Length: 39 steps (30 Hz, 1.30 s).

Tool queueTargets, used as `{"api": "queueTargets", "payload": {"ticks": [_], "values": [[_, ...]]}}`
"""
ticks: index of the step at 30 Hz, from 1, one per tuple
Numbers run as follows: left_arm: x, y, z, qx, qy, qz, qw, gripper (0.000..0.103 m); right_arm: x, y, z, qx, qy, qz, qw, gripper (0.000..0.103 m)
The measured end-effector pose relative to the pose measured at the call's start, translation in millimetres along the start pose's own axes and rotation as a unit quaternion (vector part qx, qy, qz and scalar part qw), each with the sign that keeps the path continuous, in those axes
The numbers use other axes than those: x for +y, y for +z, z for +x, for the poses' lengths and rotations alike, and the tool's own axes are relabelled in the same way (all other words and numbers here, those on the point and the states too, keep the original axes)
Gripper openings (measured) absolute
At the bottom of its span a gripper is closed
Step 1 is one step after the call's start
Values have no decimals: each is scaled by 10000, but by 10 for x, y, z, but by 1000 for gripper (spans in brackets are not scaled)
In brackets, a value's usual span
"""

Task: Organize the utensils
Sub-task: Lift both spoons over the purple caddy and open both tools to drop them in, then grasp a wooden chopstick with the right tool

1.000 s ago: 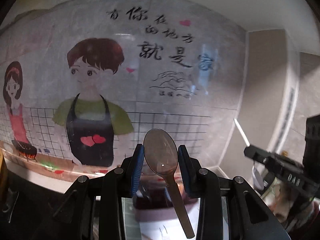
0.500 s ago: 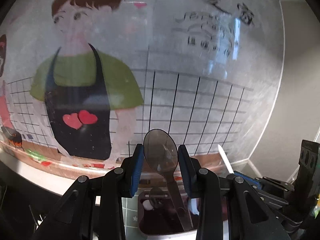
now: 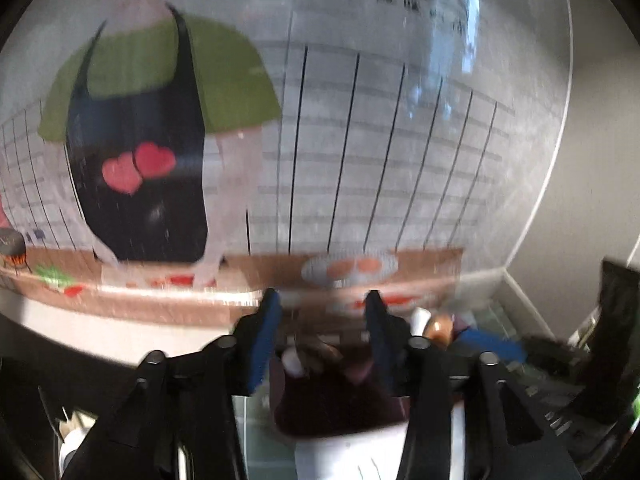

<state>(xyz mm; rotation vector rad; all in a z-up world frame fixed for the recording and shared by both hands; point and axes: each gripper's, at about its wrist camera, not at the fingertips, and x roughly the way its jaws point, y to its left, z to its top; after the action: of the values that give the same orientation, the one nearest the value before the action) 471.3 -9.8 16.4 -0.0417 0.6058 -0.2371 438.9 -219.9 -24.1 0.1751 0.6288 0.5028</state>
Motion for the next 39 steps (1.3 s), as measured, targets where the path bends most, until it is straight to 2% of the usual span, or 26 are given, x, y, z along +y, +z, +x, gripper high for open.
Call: {"api": "queueTargets", "payload": {"ticks": [3, 9, 15, 22, 27, 34, 39], "values": [[27, -44, -129, 26, 67, -136, 9999, 59, -53, 2, -368, -71, -304, 10, 9995, 23], [30, -199, -655, 22, 141, -397, 9991, 70, -89, -90, -984, 255, -775, 59, 9966, 26], [-48, -656, -1041, 303, 28, -339, 9990, 73, -43, -585, -1294, 1046, -1126, 108, 9881, 26], [-86, -1343, -1225, 920, -173, -273, 9952, 75, 27, -1330, -1285, 1869, -1444, 260, 9714, 26], [-35, -1749, -1279, 1295, -148, -361, 9908, 75, 62, -1719, -1273, 2119, -1513, 493, 9643, 26], [71, -2024, -1445, 1462, -60, -510, 9879, 75, -13, -1868, -1127, 2120, -1612, 899, 9597, 28], [81, -2135, -1502, 1582, -69, -576, 9857, 75, -17, -1838, -973, 2091, -1795, 863, 9574, 28]]}}
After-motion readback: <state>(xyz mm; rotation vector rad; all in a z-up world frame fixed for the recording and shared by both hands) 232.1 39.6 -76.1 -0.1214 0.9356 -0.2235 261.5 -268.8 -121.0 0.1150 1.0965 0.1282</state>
